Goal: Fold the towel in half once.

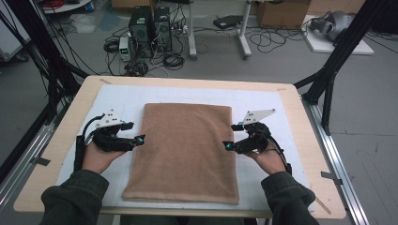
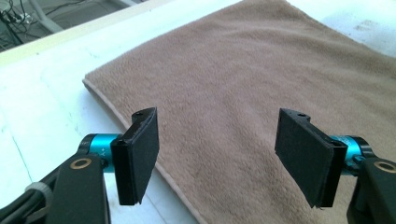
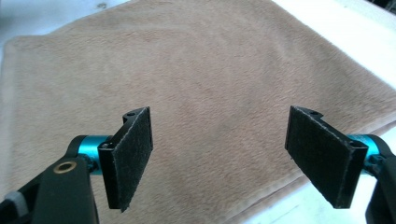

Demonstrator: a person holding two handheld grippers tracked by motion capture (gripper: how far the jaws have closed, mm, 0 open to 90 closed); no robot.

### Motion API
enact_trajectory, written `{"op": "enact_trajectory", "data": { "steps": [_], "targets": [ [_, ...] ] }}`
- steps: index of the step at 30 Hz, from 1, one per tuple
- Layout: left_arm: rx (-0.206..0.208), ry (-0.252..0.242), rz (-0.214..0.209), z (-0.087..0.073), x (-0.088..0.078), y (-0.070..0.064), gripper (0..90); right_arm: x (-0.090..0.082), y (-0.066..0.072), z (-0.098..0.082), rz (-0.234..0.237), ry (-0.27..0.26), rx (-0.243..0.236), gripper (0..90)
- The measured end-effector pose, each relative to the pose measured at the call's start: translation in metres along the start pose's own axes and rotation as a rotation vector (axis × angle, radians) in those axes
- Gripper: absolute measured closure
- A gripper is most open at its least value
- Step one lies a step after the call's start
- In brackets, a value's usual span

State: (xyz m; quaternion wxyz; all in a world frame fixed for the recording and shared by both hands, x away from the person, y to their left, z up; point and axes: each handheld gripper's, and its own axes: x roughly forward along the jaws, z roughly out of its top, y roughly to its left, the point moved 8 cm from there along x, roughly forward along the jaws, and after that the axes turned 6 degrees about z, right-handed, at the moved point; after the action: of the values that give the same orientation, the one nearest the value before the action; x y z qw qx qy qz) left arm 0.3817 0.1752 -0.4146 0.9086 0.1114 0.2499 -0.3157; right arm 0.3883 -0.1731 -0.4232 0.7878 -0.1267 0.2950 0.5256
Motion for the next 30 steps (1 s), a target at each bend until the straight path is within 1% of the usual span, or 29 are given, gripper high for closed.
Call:
{"op": "enact_trajectory", "data": {
  "steps": [2, 5, 6, 9, 10, 11, 12, 13, 14, 16, 17, 18, 20, 21, 22, 24, 25, 27, 28, 29, 30],
  "targets": [
    [0.009, 0.006, 0.004, 0.004, 0.003, 0.003, 30.9, 0.0, -0.004, 0.005, 0.002, -0.007, -0.003, 22.2],
    [-0.007, 0.003, 0.007, 0.011, 0.009, 0.01, 30.9, 0.002, -0.011, 0.013, -0.002, -0.003, -0.004, 22.2],
    [-0.01, 0.005, 0.003, 0.012, 0.012, 0.013, 31.0, 0.003, -0.015, 0.016, -0.005, -0.007, -0.012, 22.3],
    [-0.029, 0.024, 0.006, 0.015, 0.019, 0.021, 32.2, 0.003, -0.027, 0.023, -0.011, 0.004, 0.0, 22.4],
    [-0.031, 0.034, 0.013, 0.016, 0.022, 0.025, 32.7, 0.002, -0.032, 0.025, -0.025, -0.003, -0.009, 22.9],
    [-0.033, 0.041, 0.016, 0.017, 0.024, 0.029, 32.8, 0.001, -0.037, 0.027, -0.035, -0.001, -0.008, 23.0],
    [-0.044, 0.036, 0.02, 0.019, 0.026, 0.033, 32.9, 0.001, -0.041, 0.03, -0.039, -0.005, -0.009, 23.0],
    [-0.052, 0.029, 0.03, 0.021, 0.028, 0.037, 33.0, 0.001, -0.046, 0.032, -0.039, -0.01, 0.0, 23.0],
    [-0.054, 0.033, 0.038, 0.022, 0.029, 0.042, 33.0, 0.0, -0.05, 0.035, -0.043, -0.016, 0.008, 22.9],
    [-0.051, 0.037, 0.058, 0.026, 0.033, 0.049, 32.9, 0.001, -0.059, 0.039, -0.061, -0.017, 0.015, 23.0],
    [-0.064, 0.033, 0.061, 0.027, 0.035, 0.052, 32.6, 0.002, -0.064, 0.04, -0.072, -0.013, 0.021, 22.9],
    [-0.086, 0.031, 0.062, 0.027, 0.037, 0.055, 32.6, 0.004, -0.068, 0.04, -0.078, -0.006, 0.027, 22.9],
    [-0.092, 0.047, 0.072, 0.024, 0.044, 0.06, 33.0, 0.007, -0.075, 0.039, -0.088, -0.014, 0.044, 22.8],
    [-0.099, 0.06, 0.073, 0.021, 0.047, 0.063, 33.0, 0.009, -0.079, 0.035, -0.098, -0.001, 0.052, 22.3],
    [-0.11, 0.072, 0.075, 0.017, 0.051, 0.065, 32.8, 0.011, -0.083, 0.031, -0.109, 0.012, 0.071, 22.0],
    [-0.127, 0.091, 0.059, 0.011, 0.059, 0.066, 33.0, 0.016, -0.09, 0.023, -0.118, 0.023, 0.096, 22.1],
    [-0.128, 0.084, 0.06, 0.011, 0.062, 0.066, 33.5, 0.018, -0.093, 0.019, -0.129, 0.026, 0.106, 22.1],
    [-0.119, 0.055, 0.08, 0.011, 0.066, 0.066, 33.8, 0.022, -0.097, 0.012, -0.143, 0.029, 0.12, 22.3],
    [-0.128, 0.047, 0.084, 0.01, 0.069, 0.067, 33.8, 0.024, -0.099, 0.008, -0.155, 0.036, 0.119, 22.4],
    [-0.132, 0.056, 0.087, 0.007, 0.073, 0.067, 33.8, 0.027, -0.101, 0.005, -0.158, 0.041, 0.129, 22.5],
    [-0.126, 0.074, 0.102, 0.003, 0.077, 0.068, 34.1, 0.031, -0.103, 0.002, -0.159, 0.044, 0.148, 22.5]
  ]
}}
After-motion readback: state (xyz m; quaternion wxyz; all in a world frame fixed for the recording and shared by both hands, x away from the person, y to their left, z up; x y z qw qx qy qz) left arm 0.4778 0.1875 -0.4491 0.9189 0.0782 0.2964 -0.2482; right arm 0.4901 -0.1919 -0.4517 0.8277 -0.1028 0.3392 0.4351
